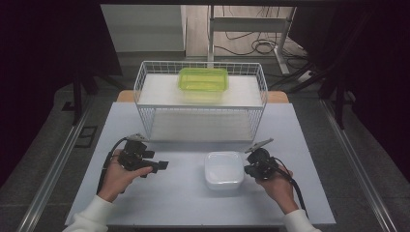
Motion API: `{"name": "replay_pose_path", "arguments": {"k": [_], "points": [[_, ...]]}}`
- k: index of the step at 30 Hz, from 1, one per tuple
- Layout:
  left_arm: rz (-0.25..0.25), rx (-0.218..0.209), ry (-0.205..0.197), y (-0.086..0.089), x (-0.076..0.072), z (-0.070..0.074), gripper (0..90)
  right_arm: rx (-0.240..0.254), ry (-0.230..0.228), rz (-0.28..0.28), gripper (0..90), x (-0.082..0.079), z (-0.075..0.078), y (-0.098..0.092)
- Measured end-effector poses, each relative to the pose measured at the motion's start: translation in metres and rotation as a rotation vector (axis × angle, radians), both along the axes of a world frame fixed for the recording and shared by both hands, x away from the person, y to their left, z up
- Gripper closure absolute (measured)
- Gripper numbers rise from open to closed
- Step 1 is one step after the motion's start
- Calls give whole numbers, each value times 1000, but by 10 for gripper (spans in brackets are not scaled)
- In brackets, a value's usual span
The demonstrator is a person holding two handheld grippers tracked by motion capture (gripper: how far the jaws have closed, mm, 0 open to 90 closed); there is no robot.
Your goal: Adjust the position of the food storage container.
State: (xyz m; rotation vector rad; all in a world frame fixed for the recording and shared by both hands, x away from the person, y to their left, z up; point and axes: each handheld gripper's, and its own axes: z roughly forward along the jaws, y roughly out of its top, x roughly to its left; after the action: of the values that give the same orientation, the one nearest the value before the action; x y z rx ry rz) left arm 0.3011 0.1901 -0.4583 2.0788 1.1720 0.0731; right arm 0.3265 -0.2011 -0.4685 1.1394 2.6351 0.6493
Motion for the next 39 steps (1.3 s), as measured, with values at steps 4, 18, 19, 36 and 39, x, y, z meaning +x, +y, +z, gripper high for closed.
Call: {"name": "replay_pose_path", "arguments": {"k": [4,18,19,36,39], "points": [[0,-3,-2,1,0,0,233,3,-13,12,893,0,-2,10],[-4,3,-4,0,0,0,231,26,-42,52,893,0,-7,39],[-3,2,-5,0,0,1,232,26,-42,52,893,0,-7,39],[31,-31,-26,0,-4,5,228,202,-58,-51,827,-5,18,-14],[37,-47,-29,-1,-4,6,228,259,-57,-61,675,-6,23,-20]]}}
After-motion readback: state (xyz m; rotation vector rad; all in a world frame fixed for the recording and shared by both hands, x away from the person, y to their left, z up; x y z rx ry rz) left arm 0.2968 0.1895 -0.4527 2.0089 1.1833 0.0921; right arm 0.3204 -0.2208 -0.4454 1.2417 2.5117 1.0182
